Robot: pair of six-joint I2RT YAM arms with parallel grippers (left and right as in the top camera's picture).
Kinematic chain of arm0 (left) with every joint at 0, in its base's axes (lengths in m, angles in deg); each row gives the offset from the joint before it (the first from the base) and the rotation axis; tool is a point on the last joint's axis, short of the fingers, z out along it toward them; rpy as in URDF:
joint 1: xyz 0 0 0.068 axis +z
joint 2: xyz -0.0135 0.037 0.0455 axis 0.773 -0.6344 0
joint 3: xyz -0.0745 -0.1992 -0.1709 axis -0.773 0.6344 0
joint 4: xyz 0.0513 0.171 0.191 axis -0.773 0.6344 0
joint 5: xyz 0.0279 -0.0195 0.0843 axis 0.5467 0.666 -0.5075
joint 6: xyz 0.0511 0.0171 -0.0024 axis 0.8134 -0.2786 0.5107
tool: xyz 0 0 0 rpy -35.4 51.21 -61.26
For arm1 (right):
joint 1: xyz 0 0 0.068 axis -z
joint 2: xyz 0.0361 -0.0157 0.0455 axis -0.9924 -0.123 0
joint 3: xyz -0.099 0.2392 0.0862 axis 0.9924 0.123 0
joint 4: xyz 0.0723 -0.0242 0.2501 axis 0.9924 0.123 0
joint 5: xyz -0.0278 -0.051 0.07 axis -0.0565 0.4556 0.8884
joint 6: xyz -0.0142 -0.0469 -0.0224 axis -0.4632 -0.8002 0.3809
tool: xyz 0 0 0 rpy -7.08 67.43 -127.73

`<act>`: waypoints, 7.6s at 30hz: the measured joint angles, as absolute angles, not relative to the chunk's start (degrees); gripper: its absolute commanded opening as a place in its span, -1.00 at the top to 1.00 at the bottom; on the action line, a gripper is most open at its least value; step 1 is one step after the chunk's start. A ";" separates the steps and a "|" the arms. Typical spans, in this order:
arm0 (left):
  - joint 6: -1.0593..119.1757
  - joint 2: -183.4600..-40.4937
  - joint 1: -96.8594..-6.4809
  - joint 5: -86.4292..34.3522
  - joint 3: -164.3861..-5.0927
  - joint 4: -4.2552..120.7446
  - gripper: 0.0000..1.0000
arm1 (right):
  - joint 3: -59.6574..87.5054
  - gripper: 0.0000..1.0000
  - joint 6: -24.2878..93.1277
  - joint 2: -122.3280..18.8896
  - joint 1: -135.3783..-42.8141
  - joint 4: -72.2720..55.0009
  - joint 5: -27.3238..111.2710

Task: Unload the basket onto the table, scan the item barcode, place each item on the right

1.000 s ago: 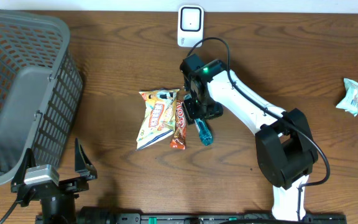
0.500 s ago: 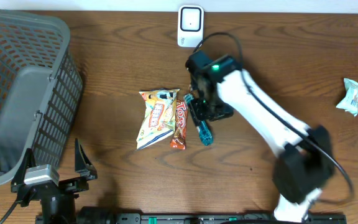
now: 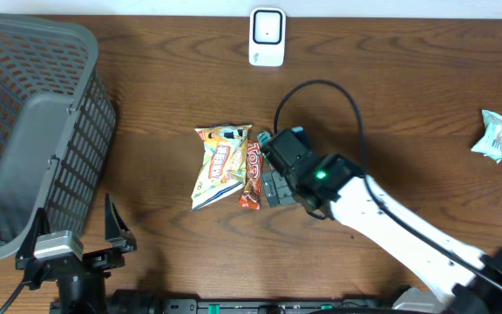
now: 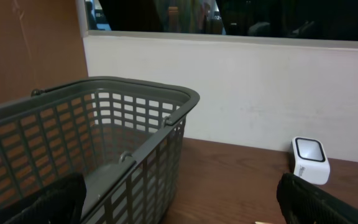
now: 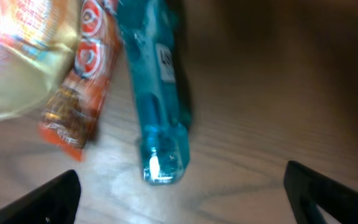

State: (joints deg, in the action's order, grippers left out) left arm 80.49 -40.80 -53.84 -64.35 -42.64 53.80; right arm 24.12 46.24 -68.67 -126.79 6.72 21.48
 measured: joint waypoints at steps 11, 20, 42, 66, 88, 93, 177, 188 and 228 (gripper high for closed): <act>80.49 -40.80 -53.84 -64.33 -42.64 53.82 -0.96 | 34.85 -0.81 45.46 -70.96 -126.79 -12.89 20.19; 80.49 -40.80 -53.84 -64.35 -42.64 53.80 -0.96 | 37.76 -0.50 42.05 -73.39 -126.79 -18.42 20.13; 80.49 -40.80 -53.84 -64.35 -42.64 53.80 -0.96 | 38.02 0.34 39.32 -77.13 -126.79 -19.90 19.97; 80.49 -40.80 -53.84 -64.35 -42.64 53.80 -0.96 | 38.00 0.98 37.31 -78.33 -123.93 -19.36 23.43; 80.49 -40.80 -53.84 -64.35 -42.64 53.80 -0.95 | 23.75 0.98 9.33 -71.73 -107.20 6.78 71.10; 80.49 -40.80 -53.84 -64.35 -42.64 53.80 -0.95 | 23.64 0.98 7.86 -69.26 -107.20 6.37 76.63; 80.49 -40.80 -54.50 -64.35 -42.64 53.80 -0.96 | 39.42 0.98 -2.06 -75.51 -103.10 -4.36 87.53; 80.47 -40.80 -54.50 -64.35 -42.64 53.80 -0.96 | 39.03 0.98 2.71 -75.51 -103.42 -6.22 72.69; 80.49 -40.80 -54.50 -64.35 -42.64 53.80 -0.96 | 24.82 -0.67 17.31 -75.38 -105.08 -2.20 42.44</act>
